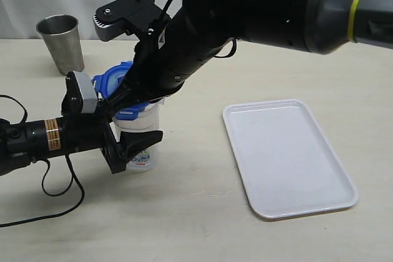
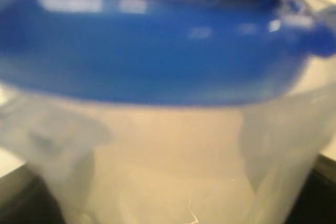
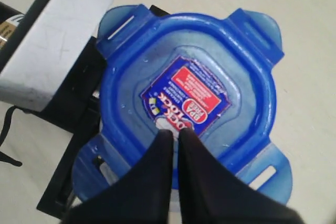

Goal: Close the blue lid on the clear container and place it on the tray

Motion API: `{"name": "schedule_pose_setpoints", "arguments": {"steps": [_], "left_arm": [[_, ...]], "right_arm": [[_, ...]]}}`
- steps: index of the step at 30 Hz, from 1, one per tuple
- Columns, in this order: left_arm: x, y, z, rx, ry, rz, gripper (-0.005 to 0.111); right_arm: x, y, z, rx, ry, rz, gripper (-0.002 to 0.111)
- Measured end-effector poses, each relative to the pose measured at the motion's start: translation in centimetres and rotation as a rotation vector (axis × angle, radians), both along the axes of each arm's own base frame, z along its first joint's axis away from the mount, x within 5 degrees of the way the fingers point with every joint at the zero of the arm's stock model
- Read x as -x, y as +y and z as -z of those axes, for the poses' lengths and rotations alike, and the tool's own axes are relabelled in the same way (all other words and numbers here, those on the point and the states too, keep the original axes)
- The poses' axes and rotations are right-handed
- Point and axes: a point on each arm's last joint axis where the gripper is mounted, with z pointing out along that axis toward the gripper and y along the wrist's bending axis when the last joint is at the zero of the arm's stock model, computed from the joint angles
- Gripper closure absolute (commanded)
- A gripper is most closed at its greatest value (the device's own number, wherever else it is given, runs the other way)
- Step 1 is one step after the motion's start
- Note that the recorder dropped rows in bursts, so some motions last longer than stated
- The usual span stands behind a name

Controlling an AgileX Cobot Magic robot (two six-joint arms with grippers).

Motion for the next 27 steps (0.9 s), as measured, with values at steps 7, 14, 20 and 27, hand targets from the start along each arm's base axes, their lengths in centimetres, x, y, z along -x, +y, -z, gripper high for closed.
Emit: {"name": "schedule_pose_setpoints", "arguments": {"steps": [7, 14, 20, 27], "left_arm": [[-0.1, 0.0, 0.0, 0.008, 0.007, -0.012, 0.107], [0.0, 0.0, 0.0, 0.003, 0.008, -0.001, 0.107], [0.0, 0.0, 0.0, 0.004, 0.007, 0.002, 0.106], [0.0, 0.0, 0.0, 0.004, 0.007, 0.000, 0.106]], "right_arm": [[0.6, -0.6, -2.1, -0.030, -0.031, -0.001, 0.104], [0.1, -0.1, -0.7, -0.016, -0.017, 0.001, 0.104], [-0.1, 0.1, 0.0, -0.014, -0.012, 0.005, 0.104], [-0.1, 0.1, 0.1, -0.009, -0.004, 0.009, 0.104]]}}
